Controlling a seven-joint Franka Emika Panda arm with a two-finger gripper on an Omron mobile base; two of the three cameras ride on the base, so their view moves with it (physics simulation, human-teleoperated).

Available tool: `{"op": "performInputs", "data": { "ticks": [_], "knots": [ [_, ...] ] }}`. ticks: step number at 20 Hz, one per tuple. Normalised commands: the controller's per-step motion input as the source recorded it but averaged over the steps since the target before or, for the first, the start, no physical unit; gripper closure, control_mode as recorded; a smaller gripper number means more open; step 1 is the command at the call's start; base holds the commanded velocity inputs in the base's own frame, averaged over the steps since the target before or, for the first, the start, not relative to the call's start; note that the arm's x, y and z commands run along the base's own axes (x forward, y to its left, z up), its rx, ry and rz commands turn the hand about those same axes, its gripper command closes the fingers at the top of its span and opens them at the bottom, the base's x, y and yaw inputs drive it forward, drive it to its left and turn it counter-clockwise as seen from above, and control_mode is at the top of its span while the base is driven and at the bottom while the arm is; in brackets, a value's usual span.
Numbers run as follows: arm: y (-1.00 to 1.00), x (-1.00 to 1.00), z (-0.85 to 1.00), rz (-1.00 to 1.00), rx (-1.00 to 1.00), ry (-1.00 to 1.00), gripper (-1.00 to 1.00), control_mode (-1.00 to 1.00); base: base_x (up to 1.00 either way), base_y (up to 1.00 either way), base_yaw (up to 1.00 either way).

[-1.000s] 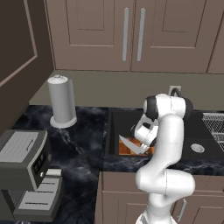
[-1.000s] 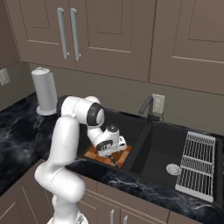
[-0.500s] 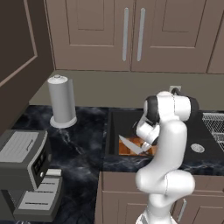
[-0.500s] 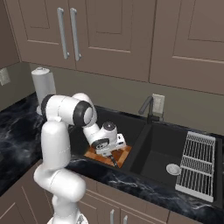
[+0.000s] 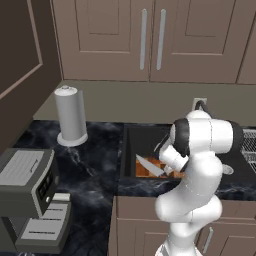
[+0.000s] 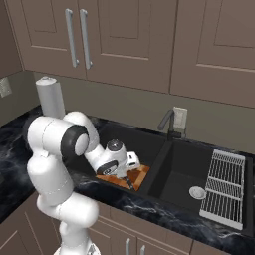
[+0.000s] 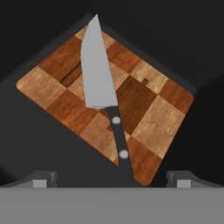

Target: Move the cutting board and knife to the sink. Then move spray from the cabinet to the counter.

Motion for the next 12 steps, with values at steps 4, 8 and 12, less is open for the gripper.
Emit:
{"op": "performInputs", "data": {
  "ticks": [4, 8, 12],
  "knots": [
    [0.02, -0.04, 0.84, -0.04, -0.02, 0.0, -1.0, -1.0, 0.0, 0.0, 0.0],
    [0.03, 0.0, 0.86, -0.01, -0.01, 0.0, -1.0, -1.0, 0.0, 0.0, 0.0],
    [0.02, 0.06, 0.91, 0.0, 0.0, 0.04, -1.0, -1.0, 0.0, 0.0, 0.0]
  ]
}}
